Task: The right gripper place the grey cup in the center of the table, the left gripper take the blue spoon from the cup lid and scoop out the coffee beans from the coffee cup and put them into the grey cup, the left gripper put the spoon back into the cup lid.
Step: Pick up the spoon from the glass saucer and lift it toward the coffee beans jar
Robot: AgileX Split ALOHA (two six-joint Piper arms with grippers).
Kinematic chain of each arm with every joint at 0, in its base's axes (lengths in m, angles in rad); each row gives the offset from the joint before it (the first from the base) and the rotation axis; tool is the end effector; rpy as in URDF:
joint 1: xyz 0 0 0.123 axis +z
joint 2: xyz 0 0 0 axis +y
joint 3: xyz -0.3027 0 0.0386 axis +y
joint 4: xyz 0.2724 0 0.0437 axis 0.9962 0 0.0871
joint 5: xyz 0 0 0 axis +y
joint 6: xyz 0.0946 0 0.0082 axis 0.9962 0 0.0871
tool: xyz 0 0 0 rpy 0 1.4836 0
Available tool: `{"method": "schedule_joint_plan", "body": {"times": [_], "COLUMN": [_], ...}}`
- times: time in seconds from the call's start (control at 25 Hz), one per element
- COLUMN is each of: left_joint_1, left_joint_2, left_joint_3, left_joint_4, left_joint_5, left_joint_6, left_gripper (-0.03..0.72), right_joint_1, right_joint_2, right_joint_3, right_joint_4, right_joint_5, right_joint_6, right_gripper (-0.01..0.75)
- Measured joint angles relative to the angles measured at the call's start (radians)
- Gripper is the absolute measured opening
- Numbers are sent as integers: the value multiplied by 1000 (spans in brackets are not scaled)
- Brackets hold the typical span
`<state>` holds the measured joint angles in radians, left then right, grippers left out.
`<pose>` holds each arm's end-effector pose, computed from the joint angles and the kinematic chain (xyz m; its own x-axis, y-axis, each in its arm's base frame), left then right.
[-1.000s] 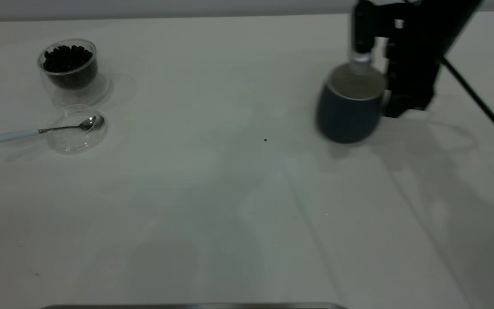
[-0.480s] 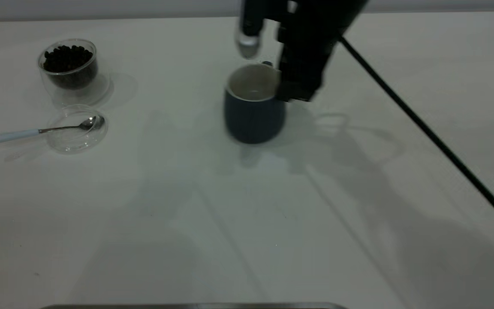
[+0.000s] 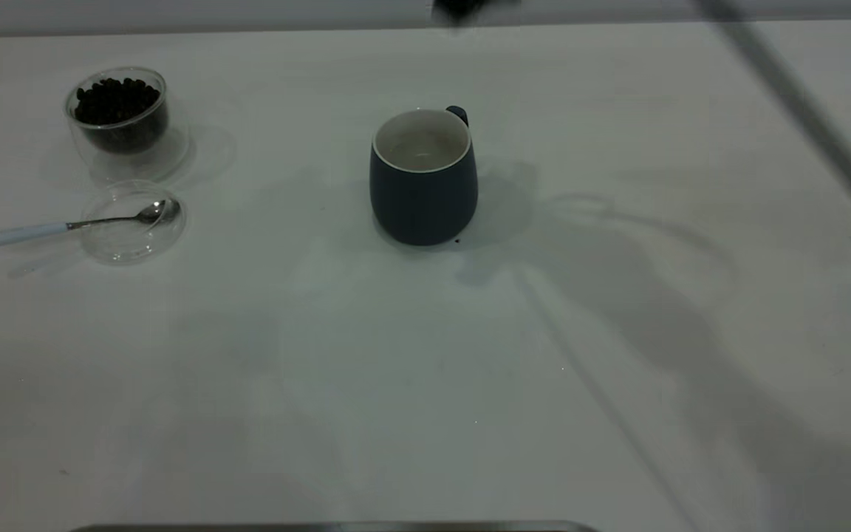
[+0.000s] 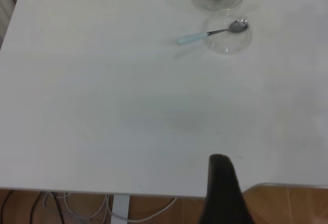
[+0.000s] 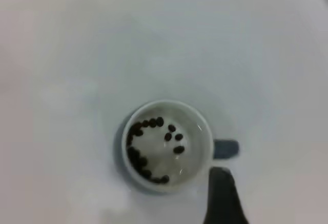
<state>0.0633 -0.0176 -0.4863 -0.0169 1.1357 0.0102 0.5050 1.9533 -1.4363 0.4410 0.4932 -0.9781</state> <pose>-0.0046 -0.0018 0.2768 -0.5171 -0.0297 -0.8554 -0.0486 0.9988 -0.0053 0.3987 0.2424 0.2209 -0.2405 -0.7500 -0.6161 -0.8617 0.4572 -0.2202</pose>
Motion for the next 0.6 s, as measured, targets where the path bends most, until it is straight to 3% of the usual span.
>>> {"method": "schedule_joint_plan", "body": {"times": [0.16,0.4,0.6], "left_joint_1": [0,0,0], "left_joint_2": [0,0,0], "left_joint_3": [0,0,0], "left_joint_4": [0,0,0], "left_joint_5": [0,0,0], "left_joint_6": [0,0,0], "left_gripper": [572,572,572], "right_joint_1": [-48,-56,-56], "right_joint_2": [-237,-533,-739], "right_joint_3": [0,0,36], "right_joint_4": [-102,-280,-349], "right_joint_5": [261,665,746], "right_joint_6": [248,572,682], "right_gripper": [460,460,460]}}
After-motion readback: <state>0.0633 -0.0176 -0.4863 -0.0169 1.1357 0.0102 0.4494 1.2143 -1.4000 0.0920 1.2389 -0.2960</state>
